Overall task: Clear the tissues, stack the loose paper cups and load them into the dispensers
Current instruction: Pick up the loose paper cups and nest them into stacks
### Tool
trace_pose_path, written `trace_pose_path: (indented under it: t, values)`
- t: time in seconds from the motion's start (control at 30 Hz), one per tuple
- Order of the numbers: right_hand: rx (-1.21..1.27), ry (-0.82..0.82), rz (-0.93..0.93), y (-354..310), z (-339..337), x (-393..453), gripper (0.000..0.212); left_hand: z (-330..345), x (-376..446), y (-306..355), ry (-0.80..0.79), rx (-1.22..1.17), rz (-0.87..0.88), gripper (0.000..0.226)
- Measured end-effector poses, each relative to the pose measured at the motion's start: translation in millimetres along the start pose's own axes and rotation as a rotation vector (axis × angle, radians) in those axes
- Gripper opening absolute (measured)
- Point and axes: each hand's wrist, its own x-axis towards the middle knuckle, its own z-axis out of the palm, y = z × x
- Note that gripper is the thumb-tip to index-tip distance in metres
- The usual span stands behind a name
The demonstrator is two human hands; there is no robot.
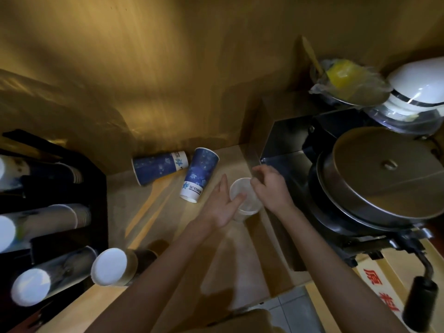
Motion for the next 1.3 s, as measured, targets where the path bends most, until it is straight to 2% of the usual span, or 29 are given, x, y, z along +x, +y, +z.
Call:
trace_pose_path:
  t: [0.13, 0.2, 0.3, 0.37, 0.43, 0.5, 0.6, 0.73, 0.83, 0.97, 1.13, 1.3]
  values:
    - [-0.125, 0.014, -0.094, -29.9, 10.9, 17.0, 0.024, -47.7, -1.2, 1.8, 0.184, 0.029, -0.003, 0.042]
    - [-0.095, -0.018, -0.103, -45.3, 21.5, 25.0, 0.020, -74.8, -1.9, -3.0, 0.302, 0.086, 0.004, 0.029]
    - [0.050, -0.038, -0.091, -66.5, 48.3, 38.8, 0.019, -110.8, 5.1, -23.9, 0.416, 0.146, -0.051, 0.022]
    - [0.249, -0.041, 0.032, -78.7, 70.1, 47.1, 0.019, -129.7, 12.7, -45.6, 0.477, 0.220, -0.097, 0.022]
    - [0.461, -0.038, 0.259, -83.5, 93.9, 56.0, 0.025, -142.9, 20.9, -68.3, 0.524, 0.310, -0.128, 0.026]
    - [0.599, -0.020, 0.463, -80.9, 120.3, 64.1, 0.036, -150.8, 30.0, -90.5, 0.510, 0.382, -0.166, 0.037]
    - [0.643, -0.026, 0.628, -70.1, 150.9, 72.6, 0.060, -156.3, 45.9, -121.4, 0.420, 0.512, -0.186, 0.063]
    - [0.712, -0.052, 0.722, -65.0, 165.1, 73.8, 0.059, -158.6, 64.0, -146.8, 0.323, 0.649, -0.233, 0.086]
    - [0.783, -0.099, 0.768, -61.8, 174.5, 79.2, 0.049, -158.4, 74.3, -160.0, 0.285, 0.668, -0.273, 0.089]
    - [0.795, -0.131, 0.798, -53.2, 190.6, 83.0, 0.072, -159.1, 82.7, -172.2, 0.273, 0.695, -0.268, 0.085]
    - [0.777, -0.135, 0.770, -48.5, 193.1, 81.0, 0.061, -157.9, 82.7, -178.6, 0.279, 0.699, -0.275, 0.078]
    - [0.836, -0.153, 0.827, -45.8, 185.9, 76.0, 0.060, -158.5, 68.4, -171.0, 0.280, 0.617, -0.284, 0.093]
